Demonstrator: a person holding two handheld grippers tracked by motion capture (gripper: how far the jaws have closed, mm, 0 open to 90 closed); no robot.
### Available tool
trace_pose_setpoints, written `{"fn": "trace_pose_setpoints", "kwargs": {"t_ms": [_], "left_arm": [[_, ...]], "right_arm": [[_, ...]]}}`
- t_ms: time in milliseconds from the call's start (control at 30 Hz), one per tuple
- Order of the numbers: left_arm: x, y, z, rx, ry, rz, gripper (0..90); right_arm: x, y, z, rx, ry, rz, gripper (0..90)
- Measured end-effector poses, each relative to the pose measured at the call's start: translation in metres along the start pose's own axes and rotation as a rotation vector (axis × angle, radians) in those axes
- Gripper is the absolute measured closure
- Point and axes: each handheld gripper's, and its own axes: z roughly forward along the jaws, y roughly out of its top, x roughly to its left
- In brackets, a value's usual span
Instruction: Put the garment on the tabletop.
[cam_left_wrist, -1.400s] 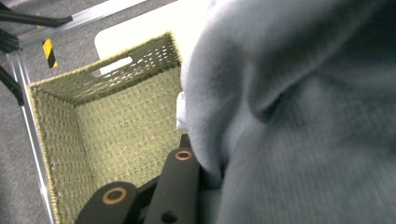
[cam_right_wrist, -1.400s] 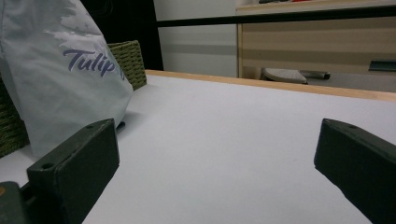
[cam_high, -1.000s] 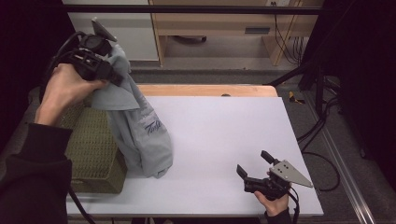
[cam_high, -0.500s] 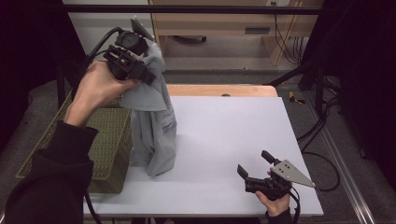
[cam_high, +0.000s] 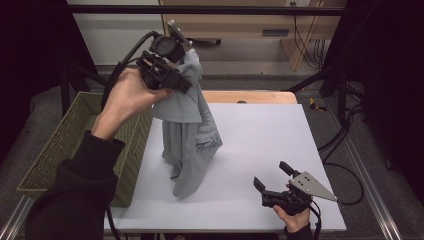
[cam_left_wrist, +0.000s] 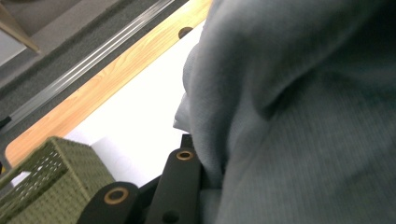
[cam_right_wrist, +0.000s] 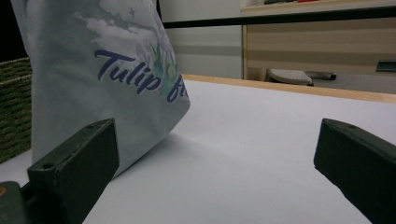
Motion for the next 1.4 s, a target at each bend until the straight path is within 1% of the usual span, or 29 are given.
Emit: {"fn": "trace_pose_setpoints", "kwargs": {"t_ms": [67, 100, 133, 167, 233, 267, 300, 333, 400, 467, 533, 600, 667, 700, 767, 800, 833, 900, 933, 967, 1000, 1100, 1167, 1200, 1233, 1267, 1300, 1333, 1400], "left_arm": [[-0.001, -0.002, 0.009, 0.006, -0.006, 0.006, 82.0], [-0.002, -0.003, 0.014, -0.001, -0.005, 0.008, 82.0], [-0.002, -0.003, 0.014, -0.001, -0.005, 0.008, 82.0], [-0.003, -0.006, 0.023, -0.005, -0.018, 0.018, 82.0], [-0.004, -0.008, 0.031, -0.001, -0.028, 0.023, 82.0], [-0.004, -0.010, 0.036, -0.002, -0.038, 0.018, 81.9], [-0.005, -0.011, 0.038, -0.008, -0.034, 0.023, 81.8], [-0.005, -0.012, 0.041, -0.021, -0.033, 0.024, 81.8], [-0.006, -0.016, 0.046, -0.023, -0.051, 0.027, 81.6], [-0.007, -0.019, 0.053, -0.025, -0.056, 0.026, 81.5], [-0.008, -0.023, 0.060, -0.009, -0.060, 0.028, 81.4], [-0.009, -0.026, 0.069, 0.005, -0.068, 0.025, 81.3], [-0.010, -0.029, 0.078, 0.016, -0.072, 0.028, 81.2], [-0.009, -0.031, 0.082, 0.030, -0.079, 0.032, 81.2], [-0.010, -0.033, 0.090, 0.042, -0.076, 0.037, 81.1], [-0.010, -0.035, 0.093, 0.056, -0.081, 0.042, 81.0], [-0.011, -0.036, 0.097, 0.053, -0.084, 0.037, 81.0], [-0.011, -0.039, 0.105, 0.064, -0.088, 0.039, 80.9], [-0.012, -0.041, 0.110, 0.067, -0.093, 0.031, 80.8], [-0.012, -0.042, 0.113, 0.077, -0.099, 0.030, 80.7], [-0.012, -0.044, 0.117, 0.083, -0.099, 0.033, 80.6], [-0.013, -0.048, 0.128, 0.100, -0.111, 0.039, 80.3], [-0.013, -0.052, 0.136, 0.102, -0.120, 0.031, 80.1], [-0.013, -0.053, 0.139, 0.115, -0.121, 0.044, 80.0], [-0.013, -0.055, 0.143, 0.119, -0.122, 0.043, 79.8], [-0.013, -0.056, 0.145, 0.122, -0.125, 0.042, 79.6], [-0.013, -0.058, 0.148, 0.121, -0.126, 0.039, 79.5], [-0.013, -0.060, 0.150, 0.121, -0.127, 0.037, 79.2], [-0.013, -0.063, 0.155, 0.130, -0.136, 0.035, 78.6]], "right_arm": [[-0.001, -0.001, 0.000, -0.001, -0.001, 0.001, 0.3], [-0.001, -0.001, 0.000, 0.002, -0.004, -0.006, 0.3], [-0.002, -0.001, 0.000, 0.002, -0.005, -0.005, 0.3], [-0.002, -0.001, 0.000, 0.002, -0.004, -0.004, 0.3], [-0.001, -0.002, 0.001, 0.001, -0.002, 0.001, 0.3], [-0.001, -0.002, 0.001, -0.001, -0.001, -0.002, 0.3], [0.000, -0.002, 0.000, 0.006, 0.004, 0.007, 0.3], [-0.001, -0.002, 0.001, 0.004, -0.002, -0.007, 0.3], [-0.002, -0.003, 0.001, 0.007, -0.003, -0.009, 0.3], [-0.002, -0.003, 0.001, 0.007, -0.002, -0.004, 0.3], [-0.002, -0.003, 0.000, 0.008, -0.001, 0.013, 0.3], [-0.002, -0.003, 0.001, 0.004, -0.004, 0.015, 0.3], [-0.002, -0.004, 0.001, 0.000, 0.003, 0.016, 0.3], [-0.003, -0.004, 0.001, 0.000, 0.000, 0.013, 0.3], [-0.003, -0.004, 0.000, -0.001, 0.001, 0.011, 0.3], [-0.003, -0.004, 0.000, 0.001, -0.002, 0.015, 0.4], [-0.003, -0.003, 0.000, 0.003, -0.002, 0.017, 0.3], [-0.004, -0.003, -0.001, 0.010, -0.006, 0.013, 0.3], [-0.004, -0.004, -0.001, 0.010, -0.005, 0.010, 0.4], [-0.003, -0.003, -0.001, 0.011, -0.006, 0.026, 0.4], [-0.005, -0.004, -0.001, 0.008, -0.003, 0.009, 0.4], [-0.004, -0.003, -0.001, 0.008, -0.004, 0.010, 0.4], [-0.005, -0.004, -0.001, 0.006, -0.004, 0.010, 0.4], [-0.005, -0.004, -0.001, 0.006, -0.004, 0.013, 0.4], [-0.004, -0.003, -0.001, 0.012, 0.002, 0.032, 0.4], [-0.003, -0.003, -0.001, 0.006, 0.003, 0.038, 0.4], [-0.005, -0.004, -0.001, 0.004, -0.002, 0.018, 0.4], [-0.005, -0.004, -0.001, 0.010, -0.005, 0.012, 0.4], [-0.005, -0.004, 0.000, 0.002, -0.002, 0.003, 0.5]]}}
